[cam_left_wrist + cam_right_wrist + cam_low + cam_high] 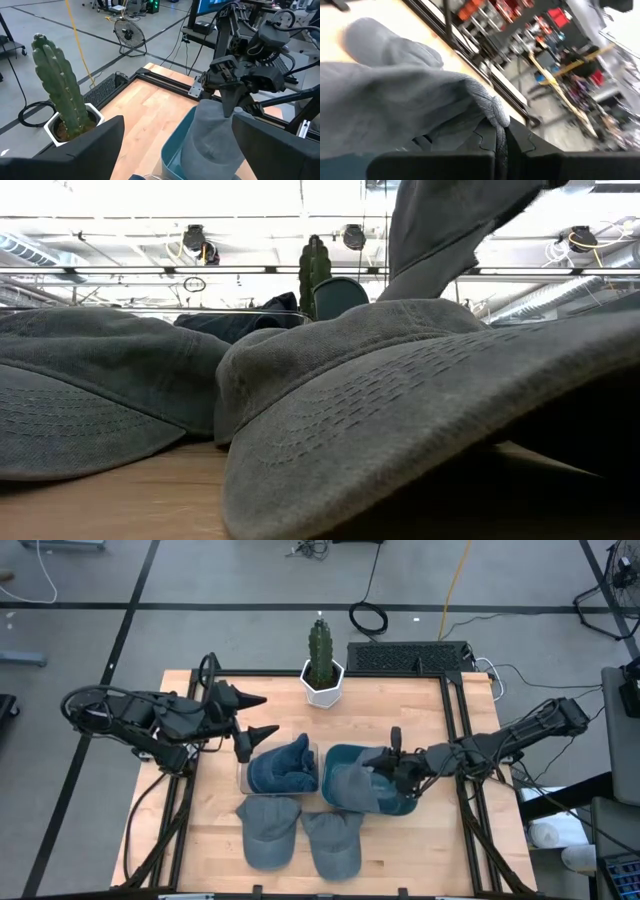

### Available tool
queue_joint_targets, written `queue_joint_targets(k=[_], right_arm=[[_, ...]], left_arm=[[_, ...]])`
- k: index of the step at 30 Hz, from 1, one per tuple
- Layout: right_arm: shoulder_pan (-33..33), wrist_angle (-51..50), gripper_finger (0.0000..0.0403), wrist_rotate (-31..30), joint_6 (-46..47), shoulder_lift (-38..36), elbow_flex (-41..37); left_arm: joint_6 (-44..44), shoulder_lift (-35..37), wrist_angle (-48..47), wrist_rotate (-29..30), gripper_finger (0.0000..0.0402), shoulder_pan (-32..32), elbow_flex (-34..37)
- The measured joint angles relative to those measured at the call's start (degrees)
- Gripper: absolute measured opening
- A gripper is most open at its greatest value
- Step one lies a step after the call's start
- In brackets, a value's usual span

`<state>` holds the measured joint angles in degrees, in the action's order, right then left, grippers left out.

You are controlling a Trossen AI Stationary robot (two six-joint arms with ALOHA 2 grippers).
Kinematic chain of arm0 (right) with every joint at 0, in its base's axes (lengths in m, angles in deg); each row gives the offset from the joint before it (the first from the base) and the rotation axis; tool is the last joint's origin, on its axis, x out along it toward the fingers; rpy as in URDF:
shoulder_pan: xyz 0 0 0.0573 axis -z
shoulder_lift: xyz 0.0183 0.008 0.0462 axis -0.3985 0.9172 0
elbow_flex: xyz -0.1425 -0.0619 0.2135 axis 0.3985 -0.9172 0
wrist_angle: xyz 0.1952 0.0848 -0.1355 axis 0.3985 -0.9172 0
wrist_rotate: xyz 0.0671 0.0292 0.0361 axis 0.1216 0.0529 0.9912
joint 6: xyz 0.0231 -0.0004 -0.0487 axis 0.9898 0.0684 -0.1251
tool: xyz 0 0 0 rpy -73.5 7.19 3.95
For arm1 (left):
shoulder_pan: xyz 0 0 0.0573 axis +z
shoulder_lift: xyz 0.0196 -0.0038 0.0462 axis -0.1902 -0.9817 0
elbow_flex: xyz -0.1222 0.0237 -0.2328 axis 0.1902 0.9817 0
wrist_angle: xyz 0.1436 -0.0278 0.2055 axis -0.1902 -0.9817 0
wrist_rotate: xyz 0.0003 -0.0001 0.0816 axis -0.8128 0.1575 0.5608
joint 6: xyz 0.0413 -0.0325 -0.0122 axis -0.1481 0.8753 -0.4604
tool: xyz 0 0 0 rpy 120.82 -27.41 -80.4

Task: Pick & Place hat
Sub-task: Put the left gray cap into the blue bin

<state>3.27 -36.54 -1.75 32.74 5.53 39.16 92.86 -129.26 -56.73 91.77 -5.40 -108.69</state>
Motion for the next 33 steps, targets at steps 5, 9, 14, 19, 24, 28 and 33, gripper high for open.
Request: queue_joint_targets(k=[5,9,14,19,24,28,33], right_arm=[[2.04,0.25,0.0,3.41,1.13,0.0,0.0],[3.59,-0.17,0.0,3.41,1.93,0.0,0.0],[5.85,-0.11,0.0,4.98,1.69,0.43,0.0],[8.24,0.34,0.0,9.42,5.09,2.79,0.01],[8.25,4.53,0.0,9.25,6.3,6.24,-2.66],[8.25,6.68,0.0,9.21,7.57,7.41,-4.19],[8.25,6.54,0.0,9.24,9.51,7.01,-4.2]], left_arm=[[-0.25,-0.03,-0.03,0.0,0.0372,0.0,0.0],[-3.5,-0.01,-0.04,0.11,0.0376,0.0,0.0],[-4.5,-0.01,-0.06,0.11,0.038,0.0,0.0],[-4.52,-0.01,-0.06,0.11,0.0372,0.0,0.0],[-4.6,-0.01,-0.06,0.11,0.0368,0.0,0.0],[-4.6,-0.01,-0.09,0.11,0.0373,0.0,0.0],[-4.71,-0.01,-0.08,0.13,0.0378,0.0,0.0]])
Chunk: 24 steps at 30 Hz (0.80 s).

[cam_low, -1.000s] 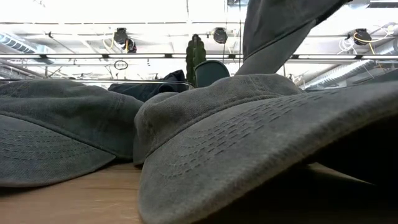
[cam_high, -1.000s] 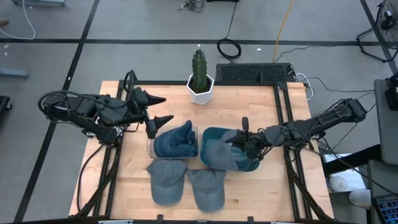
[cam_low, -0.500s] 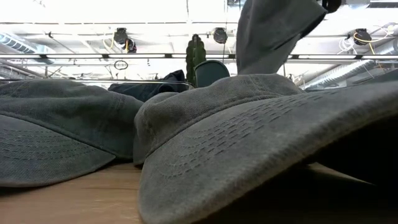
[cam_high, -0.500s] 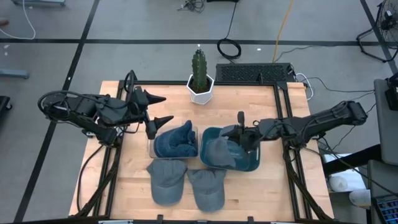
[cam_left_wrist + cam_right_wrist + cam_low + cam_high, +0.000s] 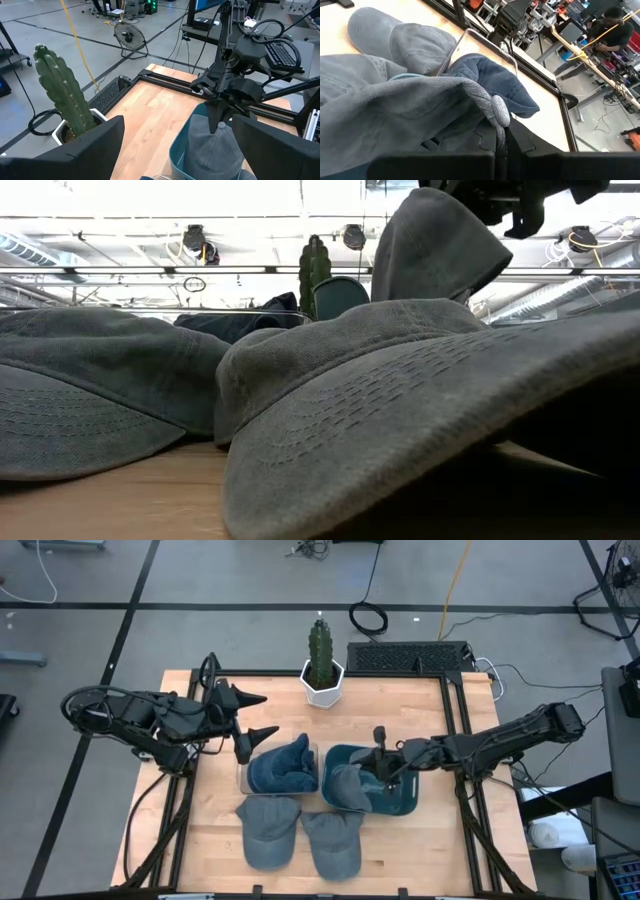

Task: Pick & Place hat
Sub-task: Put the left gray cap into the blue bin

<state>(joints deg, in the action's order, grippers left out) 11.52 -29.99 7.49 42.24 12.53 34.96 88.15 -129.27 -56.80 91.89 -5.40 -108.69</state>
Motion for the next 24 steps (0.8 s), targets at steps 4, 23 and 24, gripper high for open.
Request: queue_joint_targets(k=[4,23,24], right_arm=[[0.0,0.32,0.0,0.04,1.45,-0.03,-0.13],[0.24,5.28,0.0,2.86,9.12,-0.03,-5.68],[0.24,5.29,0.0,3.39,9.27,-0.03,-5.68]], left_arm=[[0.02,0.0,0.0,0.0,0.0379,0.0,0.0],[0.07,0.0,-0.02,0.01,0.0379,0.0,0.0],[0.07,0.0,-0.01,0.0,0.0379,0.0,0.0]])
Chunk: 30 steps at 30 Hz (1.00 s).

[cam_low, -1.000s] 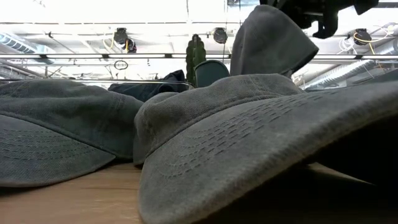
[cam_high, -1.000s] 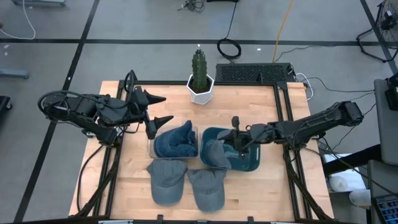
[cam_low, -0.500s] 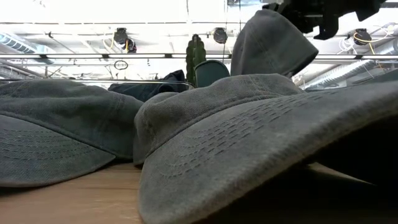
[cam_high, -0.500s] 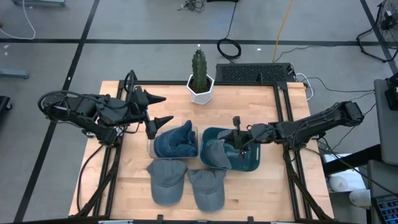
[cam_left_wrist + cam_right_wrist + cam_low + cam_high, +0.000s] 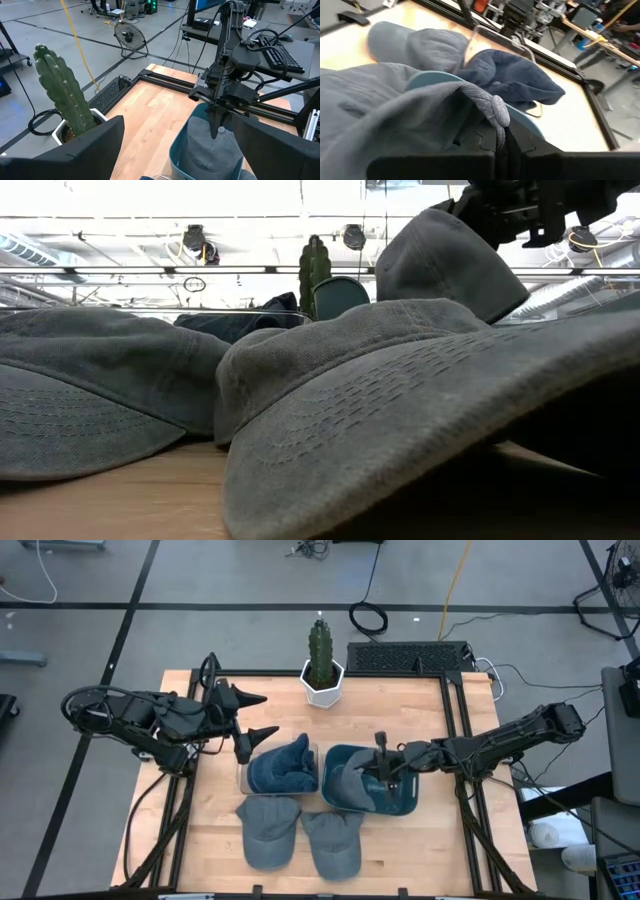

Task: Pick & Place hat
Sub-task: Put the left gray cap into the blue bin

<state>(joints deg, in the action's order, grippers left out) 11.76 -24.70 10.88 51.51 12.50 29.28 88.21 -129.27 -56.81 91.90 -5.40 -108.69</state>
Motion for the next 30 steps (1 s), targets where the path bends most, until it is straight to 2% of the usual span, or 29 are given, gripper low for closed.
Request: queue_joint_targets(k=[30], right_arm=[[0.0,-6.66,0.0,0.94,10.33,-0.02,0.0]], left_arm=[[0.0,0.0,-0.01,0.02,0.0379,0.0,0.0]])
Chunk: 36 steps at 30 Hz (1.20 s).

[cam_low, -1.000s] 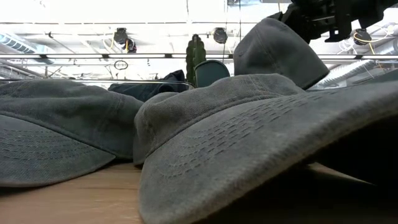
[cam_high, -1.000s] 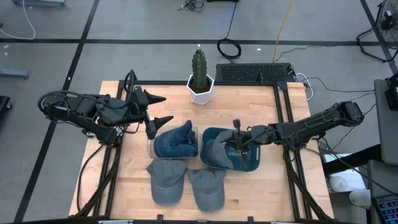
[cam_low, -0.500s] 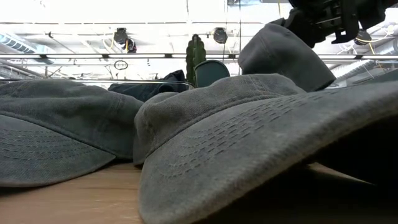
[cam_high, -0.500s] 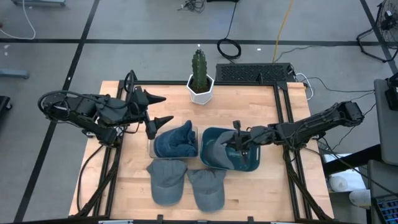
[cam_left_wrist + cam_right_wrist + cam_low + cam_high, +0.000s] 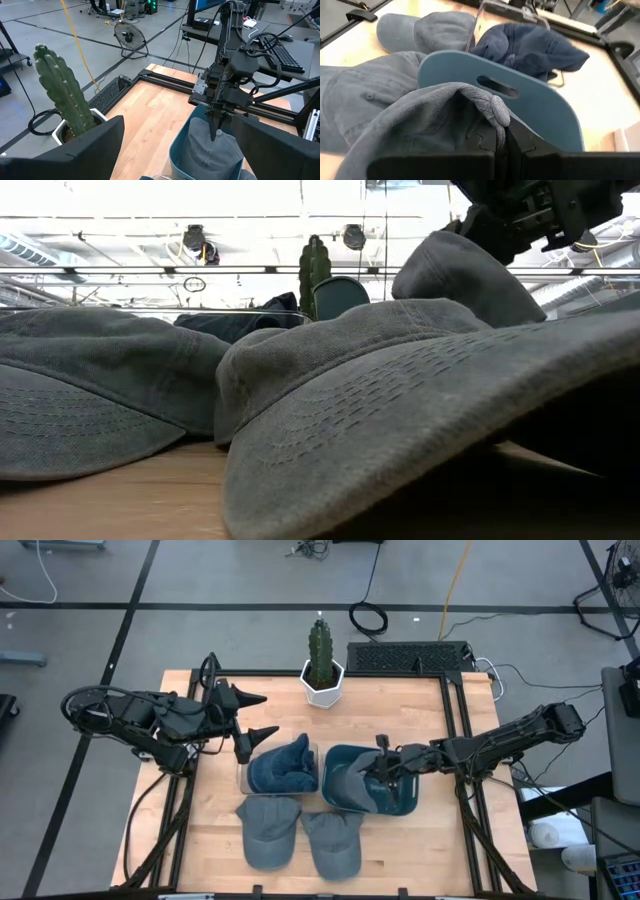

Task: Pick & Place hat
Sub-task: Put the left gray cap into the blue bin

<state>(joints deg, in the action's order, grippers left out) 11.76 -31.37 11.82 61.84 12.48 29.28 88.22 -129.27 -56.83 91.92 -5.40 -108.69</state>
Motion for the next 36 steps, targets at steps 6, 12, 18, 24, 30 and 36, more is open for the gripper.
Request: queue_joint_targets(k=[6,12,18,24,30,36], right_arm=[[0.0,-3.08,0.0,-0.07,2.81,-0.02,0.0],[-0.19,-4.71,0.0,-0.08,3.77,-0.02,0.0],[-0.39,-6.47,0.0,-0.24,4.8,-0.02,0.0],[-0.39,-8.92,0.0,-0.15,5.38,-0.02,0.0],[-0.39,-11.32,0.0,-0.15,5.71,-0.02,0.0],[-0.39,-14.66,0.0,-0.07,7.0,-0.02,0.0]], left_arm=[[0.02,0.0,0.0,0.0,0.0379,0.0,0.0],[0.0,0.0,0.01,0.0,0.0379,0.0,0.0],[0.0,0.0,0.01,0.0,0.0379,0.0,0.0],[0.0,0.0,0.0,0.0,0.0379,0.0,0.0],[0.0,0.01,0.02,0.0,0.0379,-0.01,0.0],[0.0,0.0,0.01,0.0,0.0379,-0.01,0.0]])
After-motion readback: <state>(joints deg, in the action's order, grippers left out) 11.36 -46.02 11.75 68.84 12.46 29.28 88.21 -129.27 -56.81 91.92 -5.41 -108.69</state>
